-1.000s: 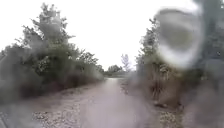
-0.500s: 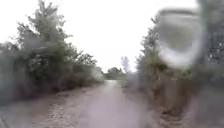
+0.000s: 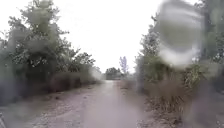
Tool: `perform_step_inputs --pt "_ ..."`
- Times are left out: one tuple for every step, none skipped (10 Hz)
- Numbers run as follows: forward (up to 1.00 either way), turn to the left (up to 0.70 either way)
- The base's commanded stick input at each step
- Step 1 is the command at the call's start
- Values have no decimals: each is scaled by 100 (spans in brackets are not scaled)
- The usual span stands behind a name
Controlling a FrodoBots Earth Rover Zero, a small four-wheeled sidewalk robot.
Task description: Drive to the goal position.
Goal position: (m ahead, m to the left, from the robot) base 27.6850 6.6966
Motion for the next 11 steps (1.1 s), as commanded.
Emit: perform_step_inputs --pt "70 0" --pt "70 0" --pt "70 0" --pt "70 0" --pt "70 0" --pt "70 0" --pt "70 0" --pt "70 0" --pt "70 0" --pt "70 0" --pt "70 0"
